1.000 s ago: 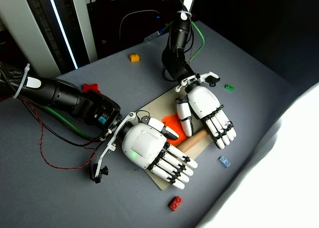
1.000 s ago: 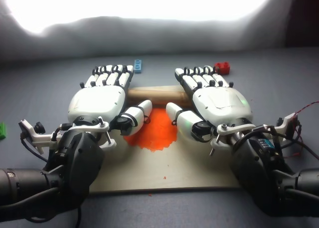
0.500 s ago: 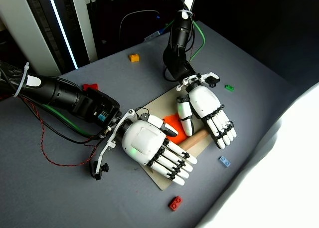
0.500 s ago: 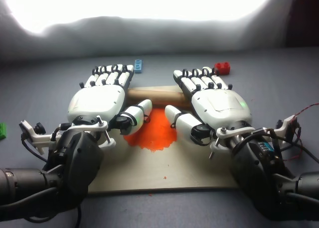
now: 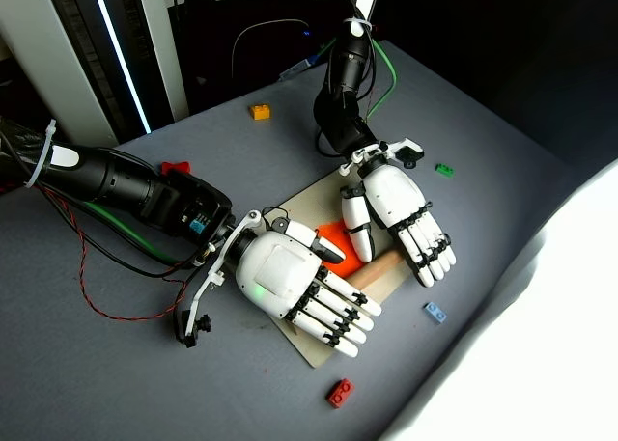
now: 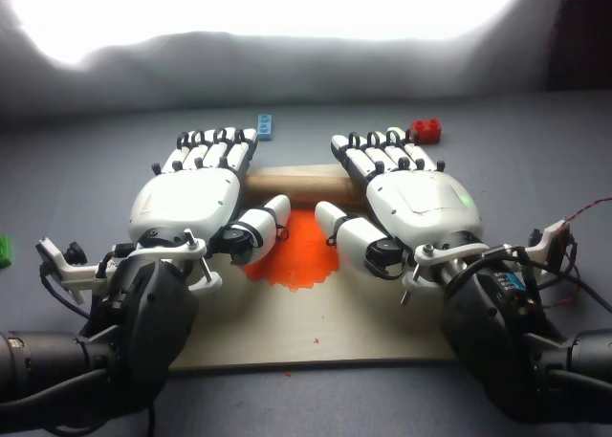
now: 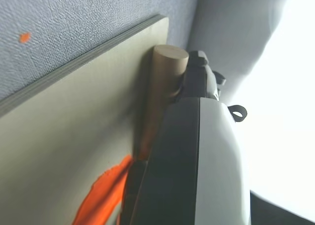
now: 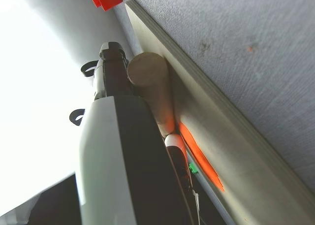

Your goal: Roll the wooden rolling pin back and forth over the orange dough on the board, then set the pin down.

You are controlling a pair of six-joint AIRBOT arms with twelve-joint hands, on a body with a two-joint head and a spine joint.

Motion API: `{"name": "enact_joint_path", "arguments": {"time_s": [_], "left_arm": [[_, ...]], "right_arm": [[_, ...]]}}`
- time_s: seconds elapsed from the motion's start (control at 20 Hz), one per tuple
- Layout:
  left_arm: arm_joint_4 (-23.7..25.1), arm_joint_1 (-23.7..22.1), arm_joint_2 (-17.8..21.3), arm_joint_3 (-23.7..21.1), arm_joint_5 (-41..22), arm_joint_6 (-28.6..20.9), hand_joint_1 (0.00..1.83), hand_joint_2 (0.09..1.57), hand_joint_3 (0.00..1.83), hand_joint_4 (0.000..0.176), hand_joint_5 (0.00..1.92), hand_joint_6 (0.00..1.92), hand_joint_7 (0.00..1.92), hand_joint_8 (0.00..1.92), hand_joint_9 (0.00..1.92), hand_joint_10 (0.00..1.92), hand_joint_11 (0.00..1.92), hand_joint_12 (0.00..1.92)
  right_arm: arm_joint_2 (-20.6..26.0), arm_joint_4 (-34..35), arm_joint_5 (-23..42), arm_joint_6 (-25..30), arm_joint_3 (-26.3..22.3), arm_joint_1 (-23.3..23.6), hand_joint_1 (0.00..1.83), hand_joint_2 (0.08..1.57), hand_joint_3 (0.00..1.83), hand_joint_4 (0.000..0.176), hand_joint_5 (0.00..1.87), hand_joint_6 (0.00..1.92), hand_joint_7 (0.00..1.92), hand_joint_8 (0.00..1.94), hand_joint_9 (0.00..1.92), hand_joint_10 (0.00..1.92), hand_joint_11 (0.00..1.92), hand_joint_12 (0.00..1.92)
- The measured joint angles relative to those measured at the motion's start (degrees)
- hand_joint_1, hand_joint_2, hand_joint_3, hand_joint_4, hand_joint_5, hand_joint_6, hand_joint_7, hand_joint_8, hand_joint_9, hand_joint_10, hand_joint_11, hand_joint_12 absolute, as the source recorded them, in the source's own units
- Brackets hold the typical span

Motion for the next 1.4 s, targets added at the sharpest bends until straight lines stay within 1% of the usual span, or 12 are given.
{"name": "enact_joint_path", "arguments": {"time_s": [0.25,0.3,0.35,0.4,0.5,0.6,0.65,0.95,1.05,1.2,1.25,1.4], "left_arm": [[0.00,0.13,0.17,-0.61,-0.42,-0.50,0.00,1.49,0.02,0.000,0.00,0.00,0.02,0.01,0.00,0.00,0.00,0.00],[0.04,0.26,0.28,-0.72,-0.50,-0.57,0.00,1.49,0.02,0.000,0.01,0.00,0.04,0.02,0.01,0.00,0.00,0.00],[0.22,0.48,0.28,-0.72,-0.57,-0.66,0.00,1.49,0.01,0.000,0.05,0.01,0.11,0.01,0.07,0.02,0.00,0.00],[0.28,0.61,0.37,-1.03,-0.83,-0.70,0.00,1.50,0.01,0.000,0.06,0.01,0.13,0.01,0.09,0.02,0.01,0.00],[0.46,0.85,0.42,-1.42,-1.38,-0.76,0.00,1.50,0.01,0.000,0.09,0.02,0.18,0.03,0.14,0.04,0.04,0.02],[0.74,1.31,1.01,-2.10,-1.62,-0.94,0.00,1.51,0.00,0.000,0.14,0.01,0.24,0.02,0.20,0.01,0.00,0.26],[0.74,1.46,1.05,-2.19,-1.70,-0.96,0.00,1.51,0.00,0.000,0.15,0.02,0.25,0.02,0.21,0.01,0.00,0.28],[0.76,1.55,1.40,-2.80,-2.10,-1.01,0.00,1.51,0.00,0.000,0.16,0.02,0.25,0.02,0.22,0.01,0.00,0.29],[0.76,1.55,1.40,-2.82,-2.10,-1.01,0.00,1.52,0.00,0.000,0.18,0.02,0.27,0.02,0.22,0.01,0.00,0.33],[0.76,1.55,1.68,-3.34,-2.21,-1.05,0.00,1.51,0.00,0.000,0.19,0.01,0.26,0.01,0.22,0.01,0.00,0.37],[0.72,1.55,1.73,-3.45,-2.19,-1.05,0.00,1.51,0.00,0.000,0.18,0.01,0.24,0.00,0.20,0.00,0.00,0.33],[0.74,1.57,2.19,-3.93,-1.99,-1.07,0.00,1.51,0.00,0.000,0.19,0.01,0.26,0.01,0.21,0.01,0.00,0.34]], "right_arm": [[0.00,-0.15,0.11,0.02,0.00,0.00,0.00,1.47,0.00,0.000,0.18,0.03,0.18,0.02,0.11,0.02,0.04,0.03],[0.00,-0.15,0.09,0.02,0.00,0.00,0.00,1.47,0.00,0.000,0.23,0.01,0.21,0.03,0.16,0.00,0.01,0.19],[0.00,-0.15,0.09,0.02,0.00,0.00,0.00,1.47,0.00,0.000,0.26,0.01,0.25,0.03,0.18,0.01,0.00,0.28],[0.00,-0.15,0.20,0.09,0.00,0.00,0.00,1.47,0.00,0.000,0.28,0.01,0.28,0.02,0.21,0.01,0.00,0.36],[0.00,-0.20,0.37,0.13,0.00,0.00,0.00,1.46,0.00,0.000,0.30,0.01,0.31,0.02,0.25,0.02,0.00,0.46],[0.00,-0.42,0.48,0.22,0.00,0.00,0.00,1.46,0.00,0.000,0.33,0.02,0.35,0.02,0.30,0.03,0.00,0.62],[0.00,-0.39,0.57,0.22,0.00,0.00,0.00,1.46,0.00,0.000,0.34,0.02,0.37,0.02,0.32,0.04,0.00,0.66],[0.11,-0.59,0.79,0.22,-0.24,0.00,0.00,1.46,0.00,0.000,0.35,0.02,0.37,0.02,0.32,0.04,0.00,0.67],[0.13,-0.37,1.07,0.20,-0.61,0.00,0.00,1.46,0.00,0.000,0.36,0.02,0.38,0.01,0.33,0.04,0.00,0.74],[0.35,-0.90,2.12,-0.11,-1.64,-0.70,0.00,1.46,0.00,0.000,0.34,0.01,0.36,0.00,0.31,0.02,0.00,0.67],[0.35,-0.83,2.27,-0.42,-1.77,-0.72,0.00,1.46,0.00,0.000,0.37,0.02,0.38,0.01,0.34,0.03,0.00,0.74],[0.48,-0.87,2.67,-0.70,-2.40,-0.96,0.00,1.46,0.00,0.000,0.37,0.02,0.38,0.00,0.33,0.02,0.00,0.68]]}}
